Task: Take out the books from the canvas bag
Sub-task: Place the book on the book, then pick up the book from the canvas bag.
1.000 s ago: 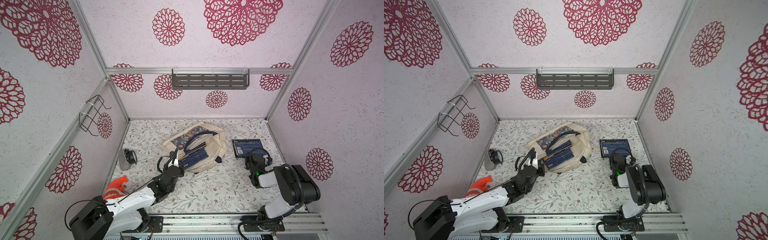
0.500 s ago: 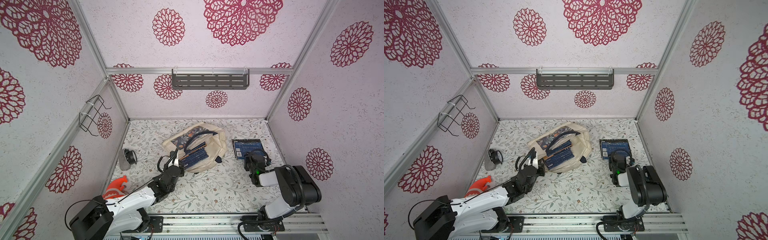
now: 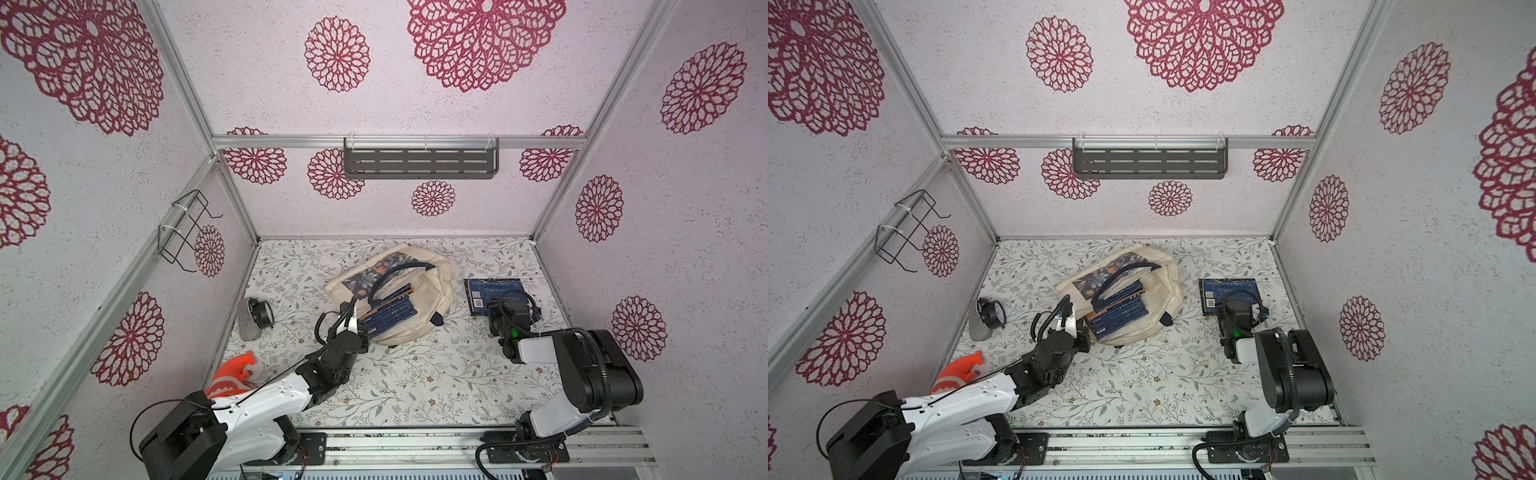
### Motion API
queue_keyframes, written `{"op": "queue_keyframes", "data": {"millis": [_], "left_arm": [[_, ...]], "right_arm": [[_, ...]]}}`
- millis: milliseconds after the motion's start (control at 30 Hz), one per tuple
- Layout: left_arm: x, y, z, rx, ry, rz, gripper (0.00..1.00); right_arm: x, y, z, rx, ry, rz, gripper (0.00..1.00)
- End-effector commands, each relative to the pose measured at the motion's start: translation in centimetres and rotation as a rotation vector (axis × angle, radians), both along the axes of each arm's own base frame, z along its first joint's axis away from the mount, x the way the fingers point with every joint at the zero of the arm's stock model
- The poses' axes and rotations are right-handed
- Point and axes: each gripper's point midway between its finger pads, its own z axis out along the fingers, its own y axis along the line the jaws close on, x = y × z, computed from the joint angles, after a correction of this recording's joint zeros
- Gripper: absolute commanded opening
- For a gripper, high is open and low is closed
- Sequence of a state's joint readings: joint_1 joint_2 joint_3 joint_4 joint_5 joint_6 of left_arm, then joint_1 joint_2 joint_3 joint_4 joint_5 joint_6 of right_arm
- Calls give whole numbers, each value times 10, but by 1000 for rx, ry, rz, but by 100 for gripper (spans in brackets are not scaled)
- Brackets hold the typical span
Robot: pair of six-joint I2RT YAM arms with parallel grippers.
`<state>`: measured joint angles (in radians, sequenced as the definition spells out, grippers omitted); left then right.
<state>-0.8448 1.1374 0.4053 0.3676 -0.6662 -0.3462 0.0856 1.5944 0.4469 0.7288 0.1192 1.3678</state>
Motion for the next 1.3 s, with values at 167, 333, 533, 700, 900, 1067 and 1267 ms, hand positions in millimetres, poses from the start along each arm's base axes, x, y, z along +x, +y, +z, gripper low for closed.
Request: {"op": "queue_keyframes", "data": {"millis": [167, 333, 533, 700, 900, 1067, 1267], "left_arm": [[2, -7, 19, -23, -41, -14, 0], [0, -6, 22, -31, -51, -13, 0], [-1, -5, 24, -43, -64, -16, 0], [-2, -7, 25, -54, -71, -28, 0], [-5, -6, 28, -68, -92, -37, 0], [-6, -4, 30, -77, -102, -34, 0], [-8, -3, 32, -86, -110, -33, 0]], "right_arm": [[-4, 2, 24, -40, 3, 51, 71], [-21, 5, 62, -159, -40, 63, 75], [-42, 55, 102, -196, -170, 212, 73], [-64, 108, 127, -205, -269, 342, 71], [-80, 178, 145, -168, -360, 507, 69], [-81, 233, 152, -149, -395, 626, 65], [-78, 278, 145, -152, -396, 675, 63]]}}
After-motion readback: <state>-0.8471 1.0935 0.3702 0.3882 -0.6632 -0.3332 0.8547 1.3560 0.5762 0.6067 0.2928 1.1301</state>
